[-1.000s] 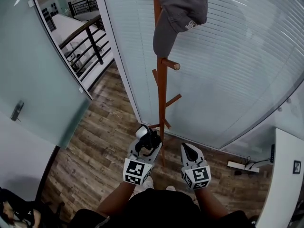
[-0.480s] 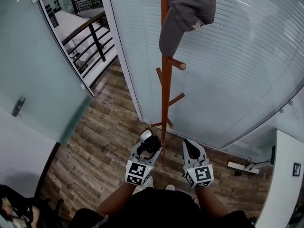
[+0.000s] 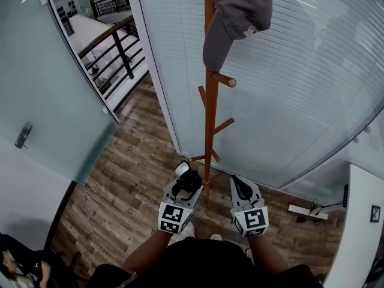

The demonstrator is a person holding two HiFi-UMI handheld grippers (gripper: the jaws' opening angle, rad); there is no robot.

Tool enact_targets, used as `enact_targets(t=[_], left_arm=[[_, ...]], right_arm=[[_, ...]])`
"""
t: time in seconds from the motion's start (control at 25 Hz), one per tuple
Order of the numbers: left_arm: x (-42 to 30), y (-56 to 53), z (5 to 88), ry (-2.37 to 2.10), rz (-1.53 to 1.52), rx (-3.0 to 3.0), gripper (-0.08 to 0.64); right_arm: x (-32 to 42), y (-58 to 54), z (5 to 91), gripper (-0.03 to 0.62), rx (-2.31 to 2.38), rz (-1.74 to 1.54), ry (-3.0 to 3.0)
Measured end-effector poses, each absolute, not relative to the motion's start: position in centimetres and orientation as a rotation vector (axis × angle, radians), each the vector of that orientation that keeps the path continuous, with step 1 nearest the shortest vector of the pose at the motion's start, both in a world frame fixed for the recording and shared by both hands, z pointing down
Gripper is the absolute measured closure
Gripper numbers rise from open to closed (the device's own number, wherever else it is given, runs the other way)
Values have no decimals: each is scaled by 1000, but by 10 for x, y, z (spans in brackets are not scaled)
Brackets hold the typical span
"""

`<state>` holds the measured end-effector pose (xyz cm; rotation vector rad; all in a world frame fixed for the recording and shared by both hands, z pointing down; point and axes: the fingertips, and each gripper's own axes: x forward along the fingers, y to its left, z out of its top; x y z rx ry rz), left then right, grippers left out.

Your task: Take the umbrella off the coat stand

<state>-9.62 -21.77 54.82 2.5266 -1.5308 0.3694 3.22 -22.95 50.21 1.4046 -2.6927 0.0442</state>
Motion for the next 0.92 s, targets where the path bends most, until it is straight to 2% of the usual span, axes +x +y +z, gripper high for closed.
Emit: enact_targets(t=[0.92], left_arm=[[-104,-207,542,-1550,362,2536,307]], right_arm=[[26,-222,500,589,1402,24,-2681]])
